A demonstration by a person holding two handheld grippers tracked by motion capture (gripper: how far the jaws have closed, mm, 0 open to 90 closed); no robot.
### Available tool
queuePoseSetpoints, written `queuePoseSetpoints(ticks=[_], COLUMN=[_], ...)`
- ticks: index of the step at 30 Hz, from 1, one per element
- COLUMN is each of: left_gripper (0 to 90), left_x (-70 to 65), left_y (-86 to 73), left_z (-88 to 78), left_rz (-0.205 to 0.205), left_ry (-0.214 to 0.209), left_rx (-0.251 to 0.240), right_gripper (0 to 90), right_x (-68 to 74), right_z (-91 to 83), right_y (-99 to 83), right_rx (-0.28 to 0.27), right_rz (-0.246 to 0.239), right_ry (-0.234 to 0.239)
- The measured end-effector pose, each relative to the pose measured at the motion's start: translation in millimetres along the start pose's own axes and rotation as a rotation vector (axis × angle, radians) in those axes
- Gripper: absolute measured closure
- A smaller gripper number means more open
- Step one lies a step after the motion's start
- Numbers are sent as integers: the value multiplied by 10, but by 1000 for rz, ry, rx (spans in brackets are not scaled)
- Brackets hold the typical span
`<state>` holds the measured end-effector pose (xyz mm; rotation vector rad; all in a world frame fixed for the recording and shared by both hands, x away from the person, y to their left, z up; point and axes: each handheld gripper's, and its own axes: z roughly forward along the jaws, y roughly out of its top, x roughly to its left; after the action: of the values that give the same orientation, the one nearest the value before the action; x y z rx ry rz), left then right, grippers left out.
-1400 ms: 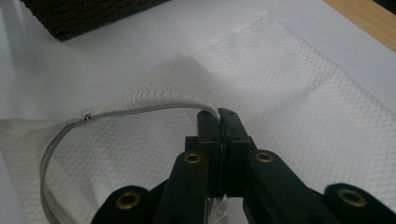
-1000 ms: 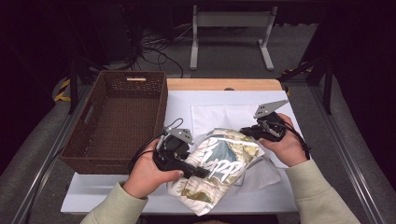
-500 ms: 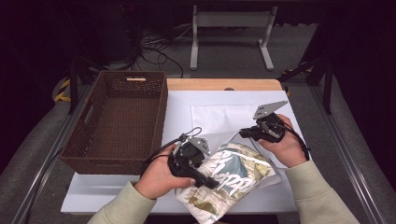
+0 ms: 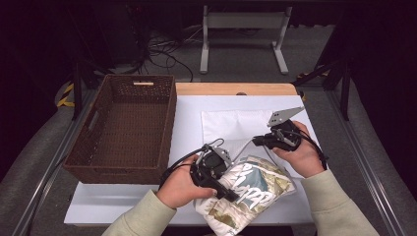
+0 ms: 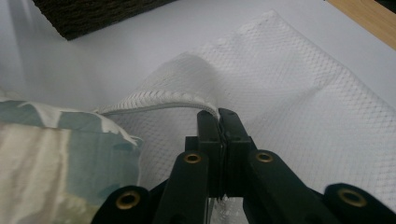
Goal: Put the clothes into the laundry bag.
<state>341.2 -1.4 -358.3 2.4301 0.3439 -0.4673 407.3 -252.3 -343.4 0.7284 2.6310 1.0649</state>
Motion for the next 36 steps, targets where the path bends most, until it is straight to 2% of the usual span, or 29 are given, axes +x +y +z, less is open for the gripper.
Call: queuePoseSetpoints(ticks=[6, 10, 15, 17, 19, 21, 23, 29, 31, 32, 33, 36], left_gripper=[563, 561, 560, 560, 559, 559, 559, 559, 559, 559, 559, 558], left_x=[101, 124, 146, 159, 156, 159, 165, 199, 209, 220, 220, 255], left_y=[-8, 1, 52, 63, 45, 12, -37, -127, -151, -175, -175, -228], left_z=[74, 106, 155, 165, 173, 164, 135, 63, 37, 13, 13, -41], left_rz=[-67, -75, -79, -69, -81, -99, -136, -200, -228, -249, -249, -284], left_ry=[6, -12, -29, -18, 17, 43, 72, 122, 119, 120, 120, 115], left_rx=[37, 43, 27, 28, 36, 45, 50, 18, 1, -30, -30, -72], right_gripper=[888, 887, 888, 888, 887, 887, 888, 887, 887, 887, 887, 887], right_x=[41, 69, 115, 127, 140, 147, 156, 237, 260, 272, 272, 311], right_z=[-23, -35, -38, -40, -52, -69, -89, -162, -166, -167, -167, -158], right_y=[5, 9, 18, 16, 7, -8, -20, -20, -10, -5, -5, 12], right_rx=[-3, -7, -11, -15, -17, -19, -22, -42, -47, -46, -46, -46], right_rz=[-16, -17, -26, -31, -29, -29, -32, -45, -56, -58, -58, -72], right_ry=[5, 3, 8, 9, 9, 10, 6, 5, 7, 9, 9, 15])
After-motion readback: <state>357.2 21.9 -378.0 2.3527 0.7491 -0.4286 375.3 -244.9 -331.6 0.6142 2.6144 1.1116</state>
